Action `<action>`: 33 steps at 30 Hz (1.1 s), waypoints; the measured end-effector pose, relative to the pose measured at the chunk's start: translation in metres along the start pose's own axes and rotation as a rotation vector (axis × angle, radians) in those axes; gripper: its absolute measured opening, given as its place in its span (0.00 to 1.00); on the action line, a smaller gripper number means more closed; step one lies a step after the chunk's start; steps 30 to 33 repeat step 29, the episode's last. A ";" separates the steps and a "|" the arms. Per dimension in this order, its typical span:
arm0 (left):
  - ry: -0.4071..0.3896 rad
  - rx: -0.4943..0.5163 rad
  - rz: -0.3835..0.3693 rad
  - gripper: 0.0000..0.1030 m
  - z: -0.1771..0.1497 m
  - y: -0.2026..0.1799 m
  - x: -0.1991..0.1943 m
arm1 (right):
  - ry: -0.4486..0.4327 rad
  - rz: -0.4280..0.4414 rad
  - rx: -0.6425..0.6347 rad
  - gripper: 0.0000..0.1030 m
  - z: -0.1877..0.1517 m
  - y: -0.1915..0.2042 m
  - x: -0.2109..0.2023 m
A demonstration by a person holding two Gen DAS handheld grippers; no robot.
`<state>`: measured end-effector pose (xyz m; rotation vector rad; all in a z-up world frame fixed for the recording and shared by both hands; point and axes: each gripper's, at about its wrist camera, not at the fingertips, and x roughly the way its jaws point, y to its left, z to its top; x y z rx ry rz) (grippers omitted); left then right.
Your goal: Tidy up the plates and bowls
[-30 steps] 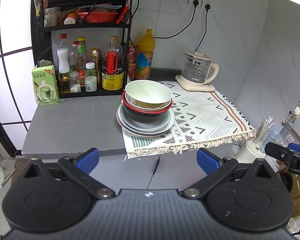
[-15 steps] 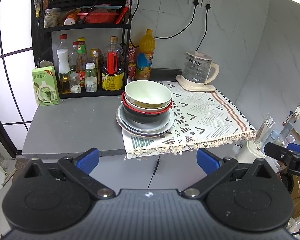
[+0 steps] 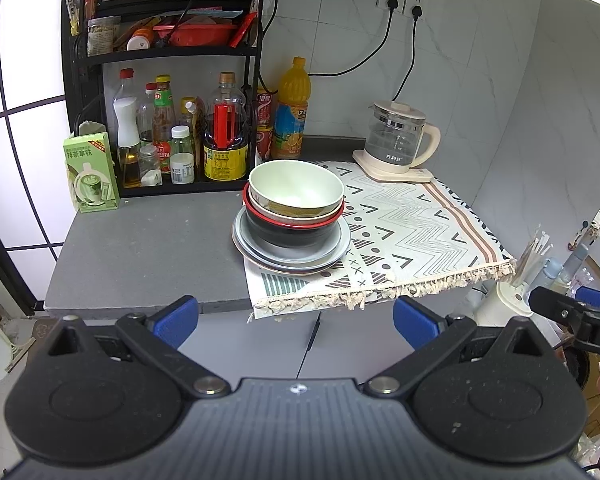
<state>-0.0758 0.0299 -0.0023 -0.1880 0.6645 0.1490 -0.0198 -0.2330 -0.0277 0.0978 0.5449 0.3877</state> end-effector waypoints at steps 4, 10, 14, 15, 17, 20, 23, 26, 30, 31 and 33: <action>0.002 -0.001 -0.004 0.99 0.000 0.000 0.001 | 0.003 -0.007 -0.002 1.00 0.000 0.000 0.003; 0.012 0.003 -0.007 0.99 0.001 0.001 0.007 | 0.008 -0.016 0.000 1.00 0.000 -0.001 0.006; 0.019 0.004 -0.009 0.99 0.004 0.003 0.011 | 0.005 -0.023 -0.007 1.00 0.001 0.001 0.008; 0.020 0.004 -0.008 0.99 0.004 0.003 0.012 | 0.005 -0.024 -0.008 1.00 0.001 0.001 0.009; 0.024 0.003 -0.008 0.99 0.006 0.004 0.014 | 0.008 -0.023 -0.005 1.00 0.001 0.002 0.009; 0.024 0.004 -0.010 0.99 0.007 0.005 0.015 | 0.016 -0.023 -0.005 1.00 0.001 0.002 0.012; 0.019 0.004 -0.012 0.99 0.007 0.005 0.016 | 0.022 -0.024 -0.005 1.00 0.002 0.002 0.013; 0.024 0.002 -0.015 0.99 0.006 0.004 0.018 | 0.026 -0.024 -0.003 1.00 0.002 0.000 0.014; 0.030 -0.001 -0.011 0.99 0.004 0.003 0.021 | 0.029 -0.027 -0.003 1.00 0.001 -0.001 0.014; 0.030 -0.001 -0.011 0.99 0.004 0.003 0.021 | 0.029 -0.027 -0.003 1.00 0.001 -0.001 0.014; 0.030 -0.001 -0.011 0.99 0.004 0.003 0.021 | 0.029 -0.027 -0.003 1.00 0.001 -0.001 0.014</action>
